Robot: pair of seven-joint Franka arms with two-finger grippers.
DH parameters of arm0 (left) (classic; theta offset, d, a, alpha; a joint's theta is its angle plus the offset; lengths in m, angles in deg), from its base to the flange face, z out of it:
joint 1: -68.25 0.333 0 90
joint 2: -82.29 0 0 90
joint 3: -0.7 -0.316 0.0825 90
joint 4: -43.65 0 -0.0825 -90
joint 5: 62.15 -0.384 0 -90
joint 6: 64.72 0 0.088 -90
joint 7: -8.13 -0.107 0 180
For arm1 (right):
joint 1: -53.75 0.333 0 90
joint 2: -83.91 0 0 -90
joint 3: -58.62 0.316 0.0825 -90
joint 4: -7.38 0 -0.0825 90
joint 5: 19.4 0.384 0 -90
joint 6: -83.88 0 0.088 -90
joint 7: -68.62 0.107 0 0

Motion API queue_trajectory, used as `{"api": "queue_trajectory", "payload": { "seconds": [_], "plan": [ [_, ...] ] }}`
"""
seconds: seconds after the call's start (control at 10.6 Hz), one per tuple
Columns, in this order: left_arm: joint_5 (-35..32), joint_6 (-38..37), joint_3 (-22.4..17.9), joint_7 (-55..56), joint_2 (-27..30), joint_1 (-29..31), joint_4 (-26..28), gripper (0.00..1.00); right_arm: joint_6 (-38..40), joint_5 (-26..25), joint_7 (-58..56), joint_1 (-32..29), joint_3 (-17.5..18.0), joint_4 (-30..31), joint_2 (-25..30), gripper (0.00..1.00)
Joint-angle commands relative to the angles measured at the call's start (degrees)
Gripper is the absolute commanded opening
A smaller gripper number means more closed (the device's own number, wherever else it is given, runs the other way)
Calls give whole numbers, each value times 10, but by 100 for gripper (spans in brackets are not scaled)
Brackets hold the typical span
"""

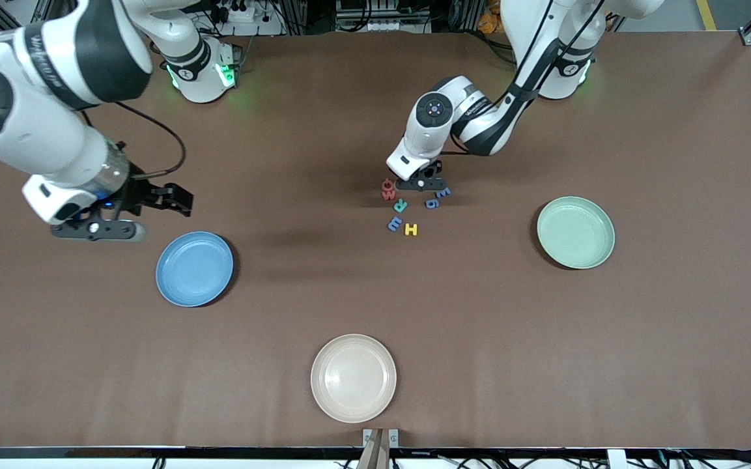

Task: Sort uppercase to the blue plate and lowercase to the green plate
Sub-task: 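Carry the h to the green plate while the right gripper reaches letters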

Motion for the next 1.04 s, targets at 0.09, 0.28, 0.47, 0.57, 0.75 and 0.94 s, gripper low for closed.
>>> {"api": "queue_trajectory", "payload": {
  "seconds": [0.09, 0.28, 0.47, 0.57, 0.75, 0.94],
  "plan": [
    [-3, -110, -1, -103, 80, 81, 10, 0, -53, -1, 65, 7, 49, 49, 4, 100],
    [-15, -161, -1, -218, 113, 164, 13, 0, -100, -1, 120, 40, 67, 74, -7, 99],
    [-20, -197, -1, -330, 137, 246, 14, 0, -136, -1, 191, 65, 103, 75, -34, 99],
    [-44, -199, -1, -382, 143, 290, 14, 0, -151, -5, 227, 82, 115, 75, -48, 99],
    [-53, -196, 0, -475, 136, 362, 14, 0, -183, -12, 277, 119, 137, 78, -78, 99],
    [-53, -189, 1, -499, 129, 388, 19, 0, -224, -54, 354, 154, 157, 78, -122, 99]
  ]
}}
